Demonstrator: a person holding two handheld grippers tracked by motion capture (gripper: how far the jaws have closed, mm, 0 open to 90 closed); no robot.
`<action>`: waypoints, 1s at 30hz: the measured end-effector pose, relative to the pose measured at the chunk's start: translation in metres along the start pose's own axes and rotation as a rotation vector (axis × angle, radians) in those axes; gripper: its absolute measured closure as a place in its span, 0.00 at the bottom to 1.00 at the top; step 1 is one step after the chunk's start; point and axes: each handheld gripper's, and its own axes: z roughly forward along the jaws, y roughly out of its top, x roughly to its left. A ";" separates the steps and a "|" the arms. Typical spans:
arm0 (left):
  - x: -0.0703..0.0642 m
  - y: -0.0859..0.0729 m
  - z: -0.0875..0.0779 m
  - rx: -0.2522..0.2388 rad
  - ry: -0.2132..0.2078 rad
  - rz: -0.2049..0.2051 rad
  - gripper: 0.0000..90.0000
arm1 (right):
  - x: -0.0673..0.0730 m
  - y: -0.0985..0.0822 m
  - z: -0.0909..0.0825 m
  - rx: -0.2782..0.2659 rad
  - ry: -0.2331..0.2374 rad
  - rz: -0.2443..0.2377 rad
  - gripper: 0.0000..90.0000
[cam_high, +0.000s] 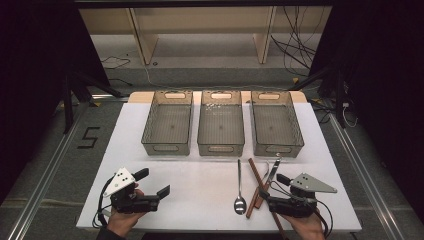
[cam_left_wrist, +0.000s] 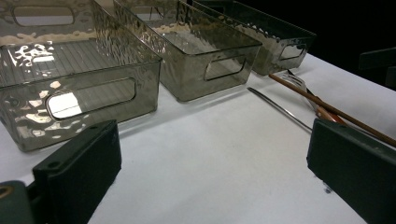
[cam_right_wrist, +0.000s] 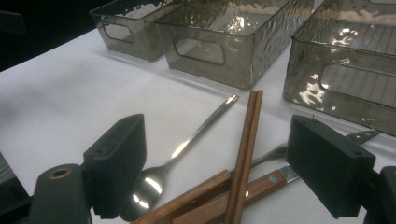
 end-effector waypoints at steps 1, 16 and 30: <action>0.000 0.000 0.000 0.001 0.001 0.002 0.03 | 0.000 0.000 0.000 0.004 -0.002 0.002 0.24; 0.000 0.000 0.000 0.003 0.002 0.006 0.03 | -0.004 0.003 0.001 0.051 0.007 0.023 0.28; -0.001 0.000 0.001 0.004 0.007 0.007 0.03 | -0.026 0.014 0.002 0.228 0.053 0.083 0.43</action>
